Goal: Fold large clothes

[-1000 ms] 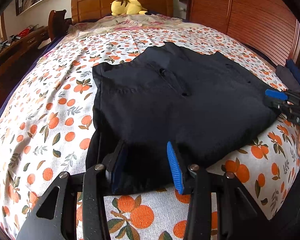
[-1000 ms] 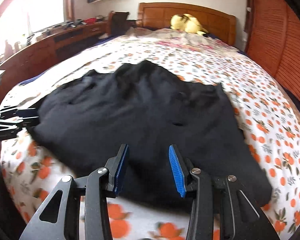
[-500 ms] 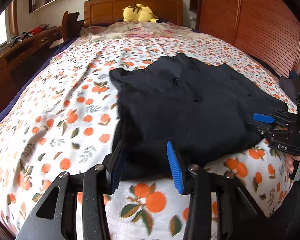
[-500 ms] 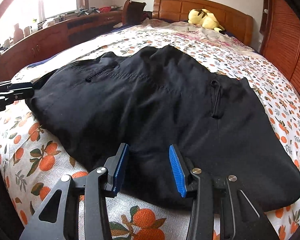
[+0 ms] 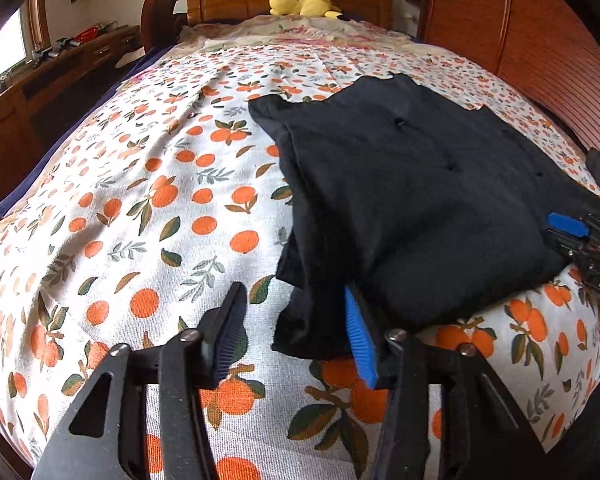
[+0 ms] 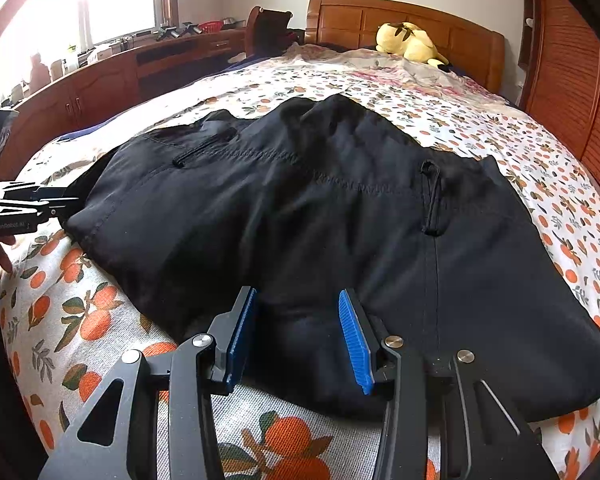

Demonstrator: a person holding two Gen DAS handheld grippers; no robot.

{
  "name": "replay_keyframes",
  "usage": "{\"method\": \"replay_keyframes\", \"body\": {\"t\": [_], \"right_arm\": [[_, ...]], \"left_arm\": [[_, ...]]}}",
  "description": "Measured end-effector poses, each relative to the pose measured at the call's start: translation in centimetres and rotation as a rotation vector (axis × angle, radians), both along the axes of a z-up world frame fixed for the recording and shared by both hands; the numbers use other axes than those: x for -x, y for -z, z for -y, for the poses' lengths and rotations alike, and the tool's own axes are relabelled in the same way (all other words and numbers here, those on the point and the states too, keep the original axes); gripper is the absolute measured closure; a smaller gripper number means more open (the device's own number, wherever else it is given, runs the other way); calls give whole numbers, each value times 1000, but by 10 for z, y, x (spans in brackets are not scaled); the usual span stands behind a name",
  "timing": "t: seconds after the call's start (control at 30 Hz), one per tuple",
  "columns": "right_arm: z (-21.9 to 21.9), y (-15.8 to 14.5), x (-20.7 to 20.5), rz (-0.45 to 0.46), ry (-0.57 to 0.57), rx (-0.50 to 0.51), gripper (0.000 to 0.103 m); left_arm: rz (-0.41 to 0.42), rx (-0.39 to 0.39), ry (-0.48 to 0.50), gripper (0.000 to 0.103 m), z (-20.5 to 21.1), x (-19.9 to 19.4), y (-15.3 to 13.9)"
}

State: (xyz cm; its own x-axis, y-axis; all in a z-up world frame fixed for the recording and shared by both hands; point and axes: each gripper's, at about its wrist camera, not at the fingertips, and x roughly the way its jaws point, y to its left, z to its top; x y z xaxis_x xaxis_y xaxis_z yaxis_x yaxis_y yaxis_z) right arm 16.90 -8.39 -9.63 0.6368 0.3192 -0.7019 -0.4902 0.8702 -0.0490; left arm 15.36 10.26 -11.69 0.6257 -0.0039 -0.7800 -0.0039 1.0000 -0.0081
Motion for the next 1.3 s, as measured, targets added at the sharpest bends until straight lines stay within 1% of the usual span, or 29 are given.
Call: {"method": "replay_keyframes", "body": {"t": [0.03, 0.07, 0.1, 0.13, 0.2, 0.27, 0.4, 0.53, 0.6, 0.63, 0.67, 0.7, 0.77, 0.8, 0.83, 0.9, 0.97, 1.07, 1.23, 1.3], "right_arm": [[0, 0, 0, -1, 0, -2, 59], [1, 0, -1, -2, 0, -5, 59], [1, 0, -1, -6, 1, -8, 59], [1, 0, -1, -8, 0, -10, 59], [1, 0, -2, -8, 1, -13, 59], [0, 0, -1, -4, 3, -10, 59], [-1, 1, -1, 2, 4, -8, 59], [1, 1, -4, -16, 8, -27, 59], [2, 1, -4, -15, 8, -31, 59], [2, 1, -4, -15, 9, -32, 58], [2, 1, -5, -16, 9, -33, 58], [2, 1, -5, -18, 9, -36, 58], [2, 1, -6, -20, 10, -42, 58], [2, 1, -6, -21, 10, -45, 58], [2, 1, -6, -21, 10, -46, 58], [2, 2, -6, -19, 11, -48, 58], [1, 3, -6, -16, 12, -48, 58], [1, 3, -5, -13, 14, -47, 58], [1, 4, -5, -12, 20, -45, 58], [1, 3, -6, -15, 21, -47, 58]], "left_arm": [[-3, -10, -8, 40, -2, -1, 1], [-6, -17, -16, 30, -4, -1, 3], [-13, -27, -37, 25, -6, -3, 4], [-20, -14, -43, 23, -9, -4, 5], [-38, 9, -40, 23, -12, -6, 5], [-41, 11, -28, 23, -13, -5, 5], [-37, 21, -19, 23, -14, 0, 5], [-29, 23, -14, 24, -12, 3, 4], [-28, 52, -4, 33, -12, 4, 4], [-31, 78, 4, 41, -12, 4, 4], [-32, 90, 9, 46, -11, 4, 3], [-35, 101, 19, 49, -10, 4, 3], [-46, 128, 42, 65, -8, 3, 2], [-50, 133, 47, 67, -7, 2, 0], [-51, 119, 52, 70, -4, 2, -3], [-42, 104, 62, 78, -1, 2, -9], [-33, 109, 65, 87, 0, 3, -16], [20, 117, 70, 91, 3, 7, -36], [125, 97, 94, 95, 19, 9, -75], [153, 91, 112, 95, 27, 6, -89]]}}
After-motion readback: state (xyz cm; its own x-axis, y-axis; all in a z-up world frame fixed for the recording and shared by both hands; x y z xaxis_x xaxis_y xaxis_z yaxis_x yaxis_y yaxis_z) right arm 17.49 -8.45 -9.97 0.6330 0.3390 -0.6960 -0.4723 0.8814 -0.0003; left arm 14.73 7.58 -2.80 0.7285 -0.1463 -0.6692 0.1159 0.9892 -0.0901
